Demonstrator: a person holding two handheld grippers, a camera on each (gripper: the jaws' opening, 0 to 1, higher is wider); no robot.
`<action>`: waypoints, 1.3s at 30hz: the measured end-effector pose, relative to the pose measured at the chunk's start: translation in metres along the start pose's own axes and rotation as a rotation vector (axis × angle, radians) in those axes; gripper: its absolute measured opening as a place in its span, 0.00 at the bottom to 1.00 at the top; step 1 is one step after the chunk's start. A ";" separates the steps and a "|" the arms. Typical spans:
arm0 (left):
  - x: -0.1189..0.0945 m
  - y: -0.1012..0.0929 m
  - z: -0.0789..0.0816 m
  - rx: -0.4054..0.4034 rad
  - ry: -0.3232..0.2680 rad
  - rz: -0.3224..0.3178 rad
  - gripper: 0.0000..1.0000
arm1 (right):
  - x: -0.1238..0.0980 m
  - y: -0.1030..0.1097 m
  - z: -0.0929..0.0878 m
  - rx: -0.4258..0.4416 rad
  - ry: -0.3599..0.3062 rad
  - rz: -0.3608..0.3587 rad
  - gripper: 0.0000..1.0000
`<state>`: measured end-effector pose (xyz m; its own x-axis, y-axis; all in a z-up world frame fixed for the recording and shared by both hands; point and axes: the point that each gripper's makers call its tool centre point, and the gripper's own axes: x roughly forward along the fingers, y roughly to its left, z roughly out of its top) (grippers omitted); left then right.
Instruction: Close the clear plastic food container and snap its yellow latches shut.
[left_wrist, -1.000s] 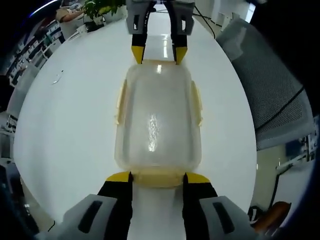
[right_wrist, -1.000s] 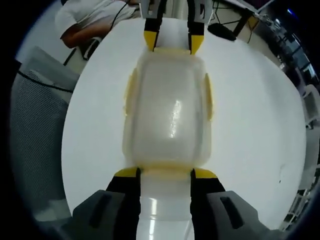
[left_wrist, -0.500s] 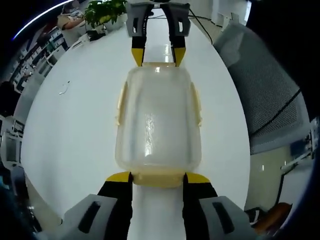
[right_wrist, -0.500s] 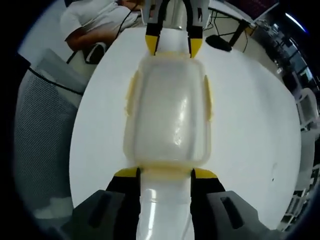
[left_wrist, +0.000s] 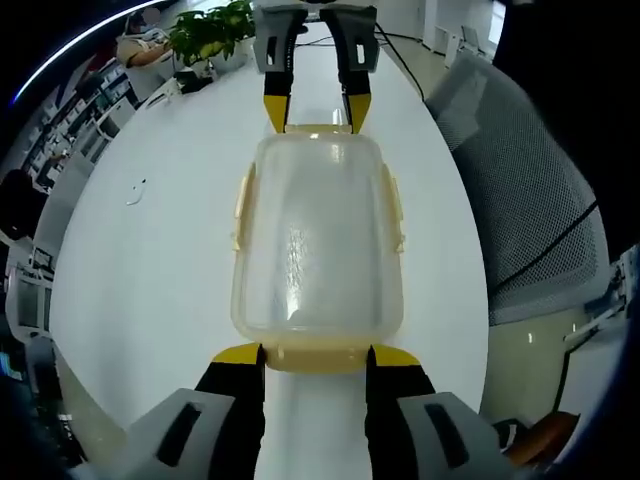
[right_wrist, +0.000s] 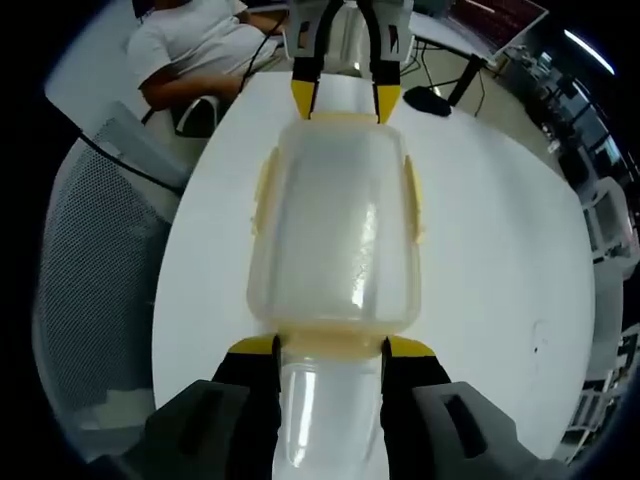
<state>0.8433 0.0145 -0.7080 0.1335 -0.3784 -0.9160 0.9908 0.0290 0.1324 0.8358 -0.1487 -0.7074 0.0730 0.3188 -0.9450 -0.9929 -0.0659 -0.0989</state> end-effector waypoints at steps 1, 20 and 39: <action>0.000 0.001 0.003 0.002 -0.005 0.002 0.33 | -0.002 0.000 -0.001 -0.001 0.000 -0.002 0.35; -0.004 0.004 0.049 0.013 -0.026 0.012 0.33 | -0.034 -0.002 -0.033 -0.008 -0.011 -0.034 0.35; 0.016 0.005 0.093 0.025 -0.056 0.004 0.33 | -0.049 0.002 -0.079 0.009 -0.004 -0.023 0.35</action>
<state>0.8481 -0.0778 -0.6867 0.1353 -0.4296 -0.8928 0.9893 0.0082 0.1460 0.8380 -0.2388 -0.6862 0.0951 0.3237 -0.9414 -0.9918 -0.0498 -0.1173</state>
